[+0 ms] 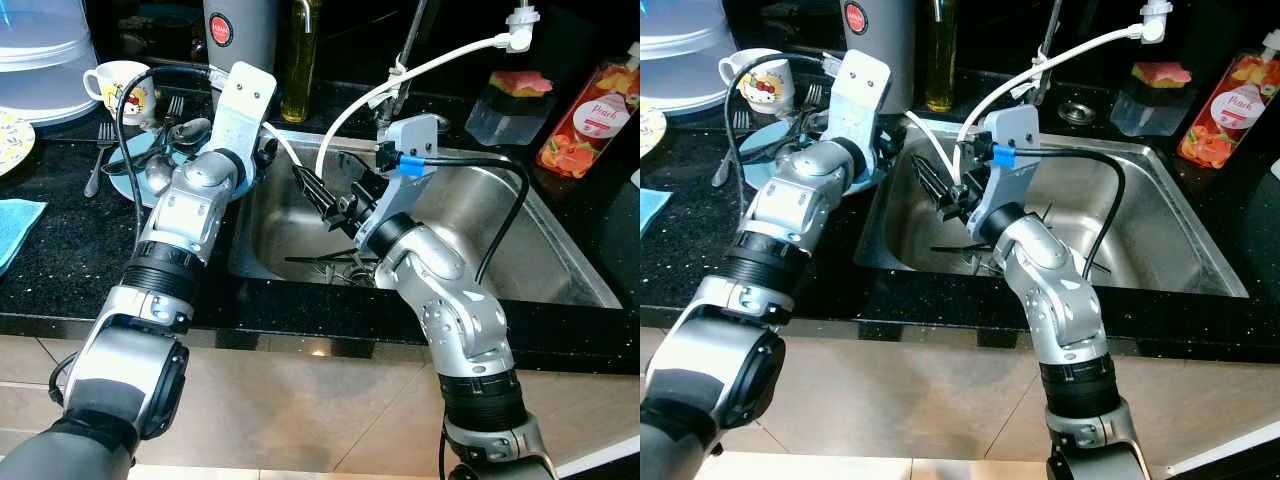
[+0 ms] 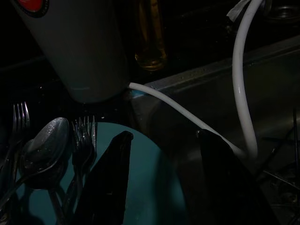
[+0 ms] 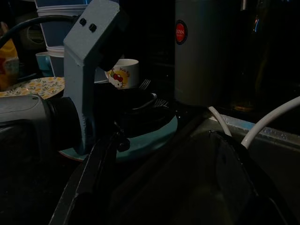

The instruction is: Kitchen organization

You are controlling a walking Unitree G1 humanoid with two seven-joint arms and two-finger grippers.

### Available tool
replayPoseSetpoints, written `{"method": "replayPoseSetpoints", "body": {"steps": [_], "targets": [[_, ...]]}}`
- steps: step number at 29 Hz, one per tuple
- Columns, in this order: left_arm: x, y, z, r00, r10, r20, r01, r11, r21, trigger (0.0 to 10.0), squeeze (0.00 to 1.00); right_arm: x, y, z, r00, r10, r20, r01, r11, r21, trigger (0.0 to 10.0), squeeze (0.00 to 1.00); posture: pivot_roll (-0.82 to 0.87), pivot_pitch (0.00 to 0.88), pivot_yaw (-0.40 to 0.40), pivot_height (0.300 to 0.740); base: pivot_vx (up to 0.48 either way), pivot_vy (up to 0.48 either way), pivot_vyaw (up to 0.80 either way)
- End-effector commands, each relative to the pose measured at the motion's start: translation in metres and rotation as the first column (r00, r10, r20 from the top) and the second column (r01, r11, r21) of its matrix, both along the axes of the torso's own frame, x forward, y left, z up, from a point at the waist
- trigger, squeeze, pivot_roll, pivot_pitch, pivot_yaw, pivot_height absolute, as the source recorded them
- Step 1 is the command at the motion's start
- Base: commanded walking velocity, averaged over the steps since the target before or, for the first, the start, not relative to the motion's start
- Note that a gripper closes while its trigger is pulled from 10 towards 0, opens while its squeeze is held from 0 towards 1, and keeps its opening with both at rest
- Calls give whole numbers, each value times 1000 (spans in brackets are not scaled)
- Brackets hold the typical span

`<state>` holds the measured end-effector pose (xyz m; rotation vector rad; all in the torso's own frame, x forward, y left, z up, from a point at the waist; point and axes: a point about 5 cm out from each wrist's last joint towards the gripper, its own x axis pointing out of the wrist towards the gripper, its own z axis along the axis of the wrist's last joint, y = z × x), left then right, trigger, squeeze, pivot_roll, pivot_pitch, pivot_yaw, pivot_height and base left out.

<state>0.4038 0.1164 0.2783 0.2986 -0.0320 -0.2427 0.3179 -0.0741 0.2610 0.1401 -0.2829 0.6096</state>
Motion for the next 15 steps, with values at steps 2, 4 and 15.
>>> {"method": "replayPoseSetpoints", "body": {"steps": [2,4,15], "targets": [[1,0,3,1000,4,5,-4,1000,6,10000,0,3,-5,2,1000,-16,7,16,1000,9,10000,0,231,50,-94,740,0,0,0],[1,0,3,1000,2,5,-2,1000,5,10000,0,2,-5,2,1000,-17,8,17,1000,10,10000,0,227,48,-92,740,0,0,0],[2,-1,5,1000,4,8,-4,1000,5,10000,0,1,-5,2,1000,-16,7,16,1000,10,10000,0,227,57,-96,740,0,0,0]]}}
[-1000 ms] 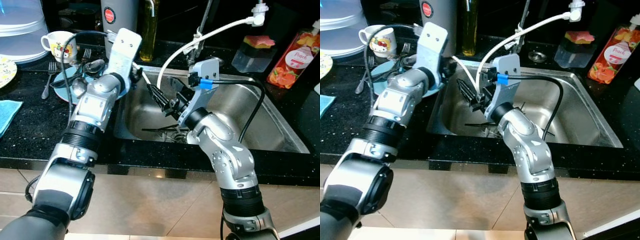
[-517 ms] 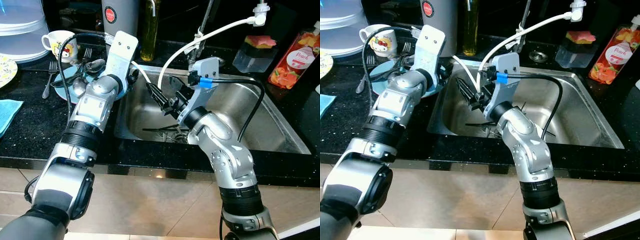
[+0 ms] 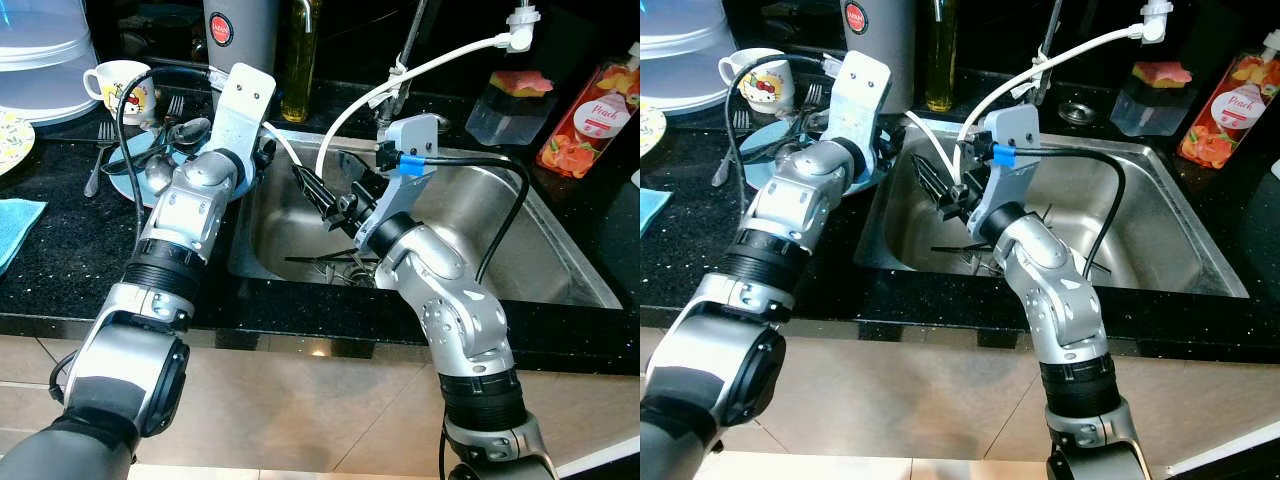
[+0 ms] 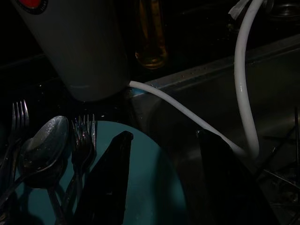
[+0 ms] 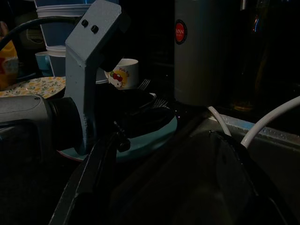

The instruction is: Kitchen organization

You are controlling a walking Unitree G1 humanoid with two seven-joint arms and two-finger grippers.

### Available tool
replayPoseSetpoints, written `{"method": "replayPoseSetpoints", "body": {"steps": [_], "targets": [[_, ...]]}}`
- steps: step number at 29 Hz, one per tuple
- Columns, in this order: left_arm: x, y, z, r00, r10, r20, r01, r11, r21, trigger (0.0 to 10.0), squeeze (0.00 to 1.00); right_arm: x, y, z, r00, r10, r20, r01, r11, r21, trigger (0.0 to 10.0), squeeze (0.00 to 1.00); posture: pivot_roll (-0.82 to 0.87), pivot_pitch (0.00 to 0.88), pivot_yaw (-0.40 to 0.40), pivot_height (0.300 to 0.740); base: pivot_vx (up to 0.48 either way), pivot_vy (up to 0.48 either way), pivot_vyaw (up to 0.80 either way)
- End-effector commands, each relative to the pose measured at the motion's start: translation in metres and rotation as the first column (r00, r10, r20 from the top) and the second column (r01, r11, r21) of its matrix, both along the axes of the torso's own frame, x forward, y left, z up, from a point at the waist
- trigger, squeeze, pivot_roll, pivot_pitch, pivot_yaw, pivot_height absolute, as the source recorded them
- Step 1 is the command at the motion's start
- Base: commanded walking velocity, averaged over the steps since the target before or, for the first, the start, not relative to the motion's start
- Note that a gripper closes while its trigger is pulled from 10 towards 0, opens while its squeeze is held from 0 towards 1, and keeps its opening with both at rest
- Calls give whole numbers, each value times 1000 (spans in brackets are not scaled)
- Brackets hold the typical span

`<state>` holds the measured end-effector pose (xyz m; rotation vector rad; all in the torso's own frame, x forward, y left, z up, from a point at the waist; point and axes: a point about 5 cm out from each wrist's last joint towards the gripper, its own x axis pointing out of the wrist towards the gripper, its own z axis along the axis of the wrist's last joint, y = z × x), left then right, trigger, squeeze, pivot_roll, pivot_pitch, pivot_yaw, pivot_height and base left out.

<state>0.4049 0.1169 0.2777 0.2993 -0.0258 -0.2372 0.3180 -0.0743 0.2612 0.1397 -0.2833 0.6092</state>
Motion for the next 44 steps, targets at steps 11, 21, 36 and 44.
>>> {"method": "replayPoseSetpoints", "body": {"steps": [11,21,36,44], "targets": [[1,-2,6,1000,-4,12,4,1000,5,10000,0,1,-5,1,1000,-18,3,18,1000,15,10000,0,229,65,-94,740,0,0,0],[0,-2,6,1000,-4,13,4,1000,2,10000,0,1,-5,2,1000,-19,6,19,1000,17,10000,0,227,64,-94,740,0,0,0],[1,-2,7,1000,-2,13,2,1000,2,10000,0,2,-6,3,1000,-23,7,23,1000,18,10000,0,227,66,-95,740,0,0,0],[1,-2,6,1000,-1,13,1,1000,1,10000,0,1,-5,3,1000,-20,7,20,1000,16,10000,0,228,65,-96,740,0,0,0]]}}
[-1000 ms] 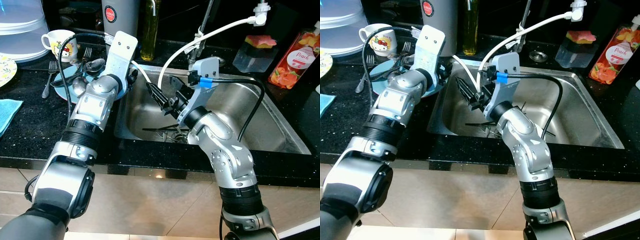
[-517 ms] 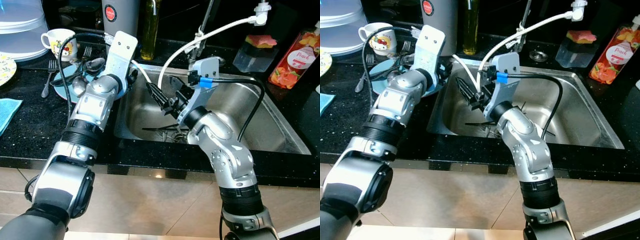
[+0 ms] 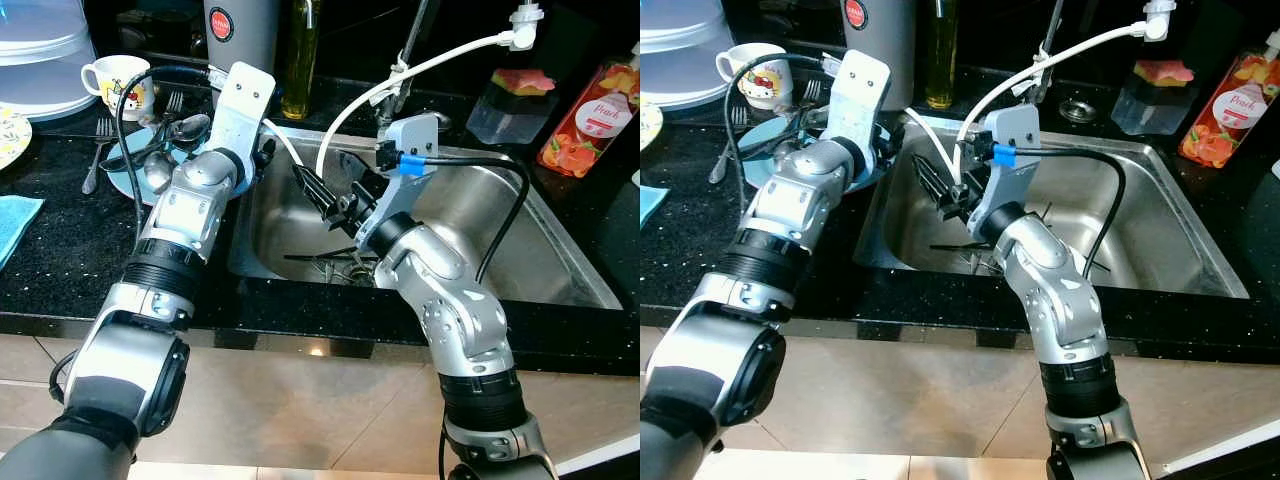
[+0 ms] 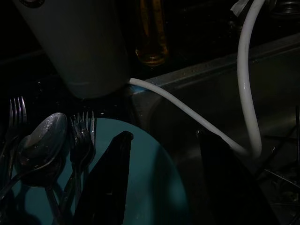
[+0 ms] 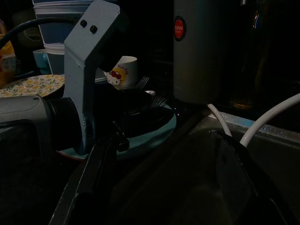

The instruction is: Kitchen organization

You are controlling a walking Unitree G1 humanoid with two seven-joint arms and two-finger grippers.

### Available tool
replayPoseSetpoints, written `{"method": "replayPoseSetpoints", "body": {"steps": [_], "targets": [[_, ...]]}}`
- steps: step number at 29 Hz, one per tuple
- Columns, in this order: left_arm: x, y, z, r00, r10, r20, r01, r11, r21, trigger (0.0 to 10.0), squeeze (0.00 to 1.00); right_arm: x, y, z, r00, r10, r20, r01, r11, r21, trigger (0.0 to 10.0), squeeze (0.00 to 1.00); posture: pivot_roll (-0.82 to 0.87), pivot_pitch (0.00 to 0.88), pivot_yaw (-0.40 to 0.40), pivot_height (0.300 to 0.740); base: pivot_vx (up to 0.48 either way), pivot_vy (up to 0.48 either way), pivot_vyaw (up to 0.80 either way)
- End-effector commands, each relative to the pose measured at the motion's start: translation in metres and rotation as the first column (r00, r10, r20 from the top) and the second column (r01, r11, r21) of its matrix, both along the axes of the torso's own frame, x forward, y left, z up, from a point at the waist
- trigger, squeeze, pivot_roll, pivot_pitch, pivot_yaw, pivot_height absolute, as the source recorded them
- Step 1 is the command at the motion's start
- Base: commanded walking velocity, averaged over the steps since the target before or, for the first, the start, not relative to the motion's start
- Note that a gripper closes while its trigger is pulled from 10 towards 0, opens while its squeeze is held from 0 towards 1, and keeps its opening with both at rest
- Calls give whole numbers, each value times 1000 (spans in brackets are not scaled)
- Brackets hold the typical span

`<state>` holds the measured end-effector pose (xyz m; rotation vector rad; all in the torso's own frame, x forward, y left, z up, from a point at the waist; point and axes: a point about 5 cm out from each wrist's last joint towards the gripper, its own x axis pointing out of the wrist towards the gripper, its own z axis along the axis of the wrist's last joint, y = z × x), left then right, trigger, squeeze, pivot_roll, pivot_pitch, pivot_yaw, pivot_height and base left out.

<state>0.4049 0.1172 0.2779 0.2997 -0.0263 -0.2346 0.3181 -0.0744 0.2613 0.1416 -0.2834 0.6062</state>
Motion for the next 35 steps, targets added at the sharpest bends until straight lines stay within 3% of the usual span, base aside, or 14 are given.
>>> {"method": "replayPoseSetpoints", "body": {"steps": [1,35], "targets": [[1,-2,6,1000,-3,12,3,1000,0,10000,0,1,-5,3,1000,-17,9,17,1000,14,10000,0,228,65,-96,740,0,0,0],[0,0,6,999,33,37,-34,999,26,10000,0,2,-4,4,1000,-15,13,14,1000,13,10000,0,225,56,-96,740,0,0,0]]}}
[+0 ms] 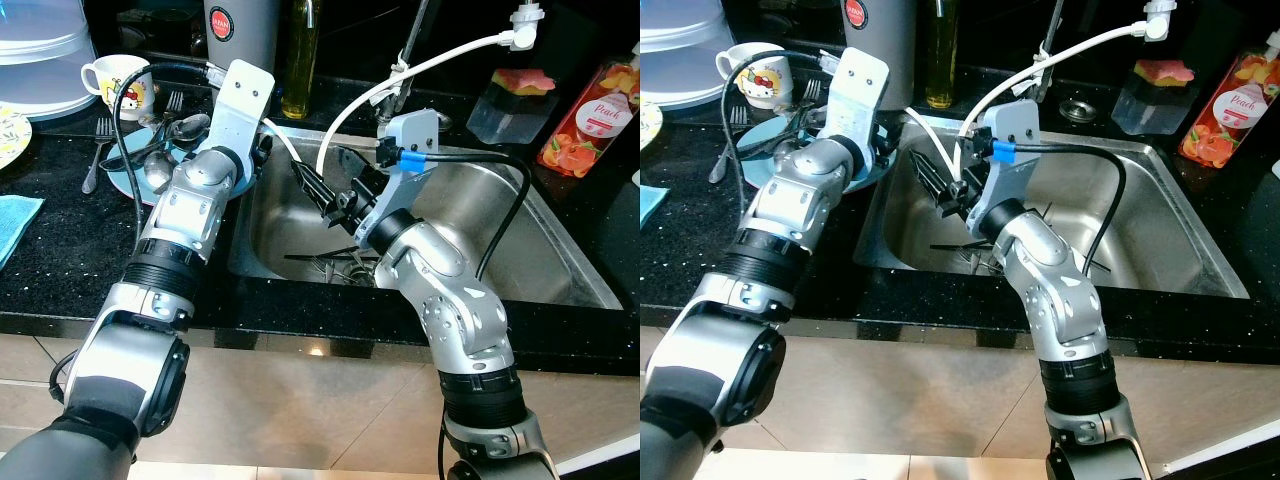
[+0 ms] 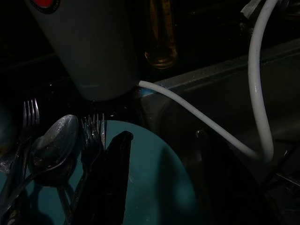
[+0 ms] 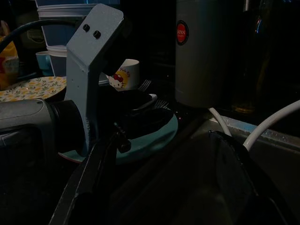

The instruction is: Kitchen organization

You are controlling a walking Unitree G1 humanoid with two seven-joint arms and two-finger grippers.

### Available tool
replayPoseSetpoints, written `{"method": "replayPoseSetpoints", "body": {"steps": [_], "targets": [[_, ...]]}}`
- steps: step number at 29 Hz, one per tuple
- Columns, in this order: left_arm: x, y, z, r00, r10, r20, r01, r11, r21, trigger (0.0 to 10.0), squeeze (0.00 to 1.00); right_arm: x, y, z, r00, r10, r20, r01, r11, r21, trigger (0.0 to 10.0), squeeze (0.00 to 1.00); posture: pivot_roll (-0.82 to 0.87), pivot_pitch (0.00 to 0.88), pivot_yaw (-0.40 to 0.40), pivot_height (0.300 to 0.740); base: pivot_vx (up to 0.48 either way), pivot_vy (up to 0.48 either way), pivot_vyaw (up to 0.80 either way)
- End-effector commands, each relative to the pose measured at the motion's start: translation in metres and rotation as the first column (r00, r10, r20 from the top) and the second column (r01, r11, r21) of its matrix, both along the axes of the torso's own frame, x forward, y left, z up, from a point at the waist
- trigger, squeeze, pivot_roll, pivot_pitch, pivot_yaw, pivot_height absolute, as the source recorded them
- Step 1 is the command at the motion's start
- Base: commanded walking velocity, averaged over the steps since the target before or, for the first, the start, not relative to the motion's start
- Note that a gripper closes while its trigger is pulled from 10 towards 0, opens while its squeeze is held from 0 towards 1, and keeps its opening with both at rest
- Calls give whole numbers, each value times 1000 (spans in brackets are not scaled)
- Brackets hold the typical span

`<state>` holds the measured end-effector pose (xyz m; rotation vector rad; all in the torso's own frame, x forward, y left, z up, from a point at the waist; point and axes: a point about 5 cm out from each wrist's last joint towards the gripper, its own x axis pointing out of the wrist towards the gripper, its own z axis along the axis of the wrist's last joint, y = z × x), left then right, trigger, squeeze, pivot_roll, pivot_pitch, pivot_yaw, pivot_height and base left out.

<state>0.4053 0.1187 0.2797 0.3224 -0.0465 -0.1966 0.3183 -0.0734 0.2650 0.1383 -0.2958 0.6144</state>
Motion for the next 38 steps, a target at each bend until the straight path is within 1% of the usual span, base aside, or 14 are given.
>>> {"method": "replayPoseSetpoints", "body": {"steps": [1,8,10,11,12,13,19,22,28,29,31,33,35,38], "targets": [[0,-2,5,1000,-1,8,1,1000,7,10000,0,2,-5,1,1000,-21,0,21,1000,16,10000,0,224,62,-99,740,0,0,0],[2,6,7,999,45,9,-45,999,2,10000,0,1,-3,-1,1000,-13,-10,13,1000,12,10000,0,205,65,-105,740,0,0,0],[3,12,10,994,97,46,-99,994,40,10000,0,1,-3,0,1000,-16,-5,16,1000,14,10000,0,197,59,-91,740,0,0,0],[3,12,10,994,97,46,-99,994,40,10000,0,1,-3,0,1000,-16,-5,16,1000,14,10000,0,197,59,-91,740,0,0,0],[5,18,9,988,147,42,-149,988,36,10000,0,1,-5,0,1000,-26,-3,27,999,18,10000,0,194,59,-87,740,0,0,0],[5,20,8,986,163,34,-164,986,31,10000,0,1,-6,0,1000,-30,-3,30,999,18,10000,0,191,59,-86,740,0,0,0],[8,33,6,969,247,-21,-248,968,-32,10000,0,0,-7,-4,1000,-27,-15,26,1000,-7,10000,0,190,59,-92,740,0,0,0],[10,40,2,959,270,-88,-277,957,-82,10000,0,1,-3,-10,999,-3,-38,1,998,-55,10000,0,195,58,-95,740,0,0,0],[11,41,-2,957,260,-129,-273,957,-98,10000,0,0,6,-13,999,18,-44,-21,997,-79,10000,0,195,54,-91,740,0,0,0],[12,40,-7,953,251,-170,-272,956,-112,10000,0,-1,7,-12,999,22,-40,-25,997,-70,10000,0,193,54,-87,740,0,0,0],[12,41,-10,947,251,-199,-279,952,-128,10000,0,-2,7,-11,999,24,-38,-27,998,-64,10000,0,192,54,-88,740,0,0,0],[12,43,-15,932,250,-262,-300,938,-174,10000,0,-2,7,-12,999,23,-38,-26,998,-65,10000,0,191,54,-88,740,0,0,0],[12,46,-20,915,260,-309,-328,924,-194,10000,0,-3,7,-12,999,27,-38,-29,997,-65,10000,0,191,55,-89,740,0,0,0],[13,47,-20,917,269,-293,-328,929,-173,10000,0,-4,8,-12,999,34,-35,-36,997,-64,10000,0,193,54,-89,740,0,0,0]]}}
